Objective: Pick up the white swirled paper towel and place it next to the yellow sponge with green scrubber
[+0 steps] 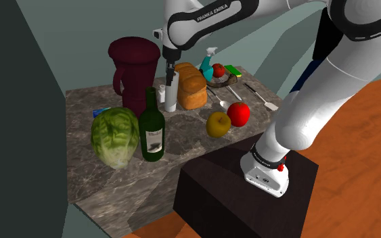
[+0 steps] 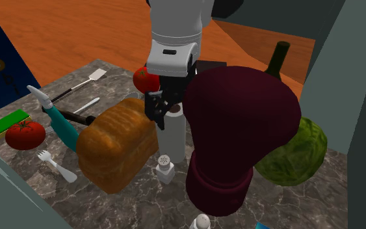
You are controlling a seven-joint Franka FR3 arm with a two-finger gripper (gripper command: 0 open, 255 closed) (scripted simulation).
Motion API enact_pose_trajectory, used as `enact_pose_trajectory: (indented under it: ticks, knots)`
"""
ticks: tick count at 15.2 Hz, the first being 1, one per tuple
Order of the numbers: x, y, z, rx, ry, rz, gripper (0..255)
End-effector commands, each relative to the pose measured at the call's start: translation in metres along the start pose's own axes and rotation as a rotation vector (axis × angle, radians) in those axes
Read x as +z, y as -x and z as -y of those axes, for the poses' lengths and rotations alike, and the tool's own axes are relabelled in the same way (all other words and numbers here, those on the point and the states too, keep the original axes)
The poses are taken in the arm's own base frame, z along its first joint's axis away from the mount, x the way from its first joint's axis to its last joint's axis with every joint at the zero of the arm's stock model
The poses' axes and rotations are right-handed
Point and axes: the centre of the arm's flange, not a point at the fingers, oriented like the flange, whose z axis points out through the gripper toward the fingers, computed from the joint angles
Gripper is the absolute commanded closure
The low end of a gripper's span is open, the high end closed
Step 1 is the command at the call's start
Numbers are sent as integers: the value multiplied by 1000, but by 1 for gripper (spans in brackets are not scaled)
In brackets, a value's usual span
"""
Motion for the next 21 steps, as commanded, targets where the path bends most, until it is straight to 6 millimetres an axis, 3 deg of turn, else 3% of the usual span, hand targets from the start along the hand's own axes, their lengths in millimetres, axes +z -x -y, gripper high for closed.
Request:
enact_pose_trajectory:
  ticks: [1, 2, 11, 21]
  knots:
    - [0, 0, 0, 0, 0, 0, 0]
    - [0, 0, 0, 0, 0, 0, 255]
    - [0, 0, 0, 0, 0, 0, 255]
    - [-53, -3, -3, 0, 0, 0, 255]
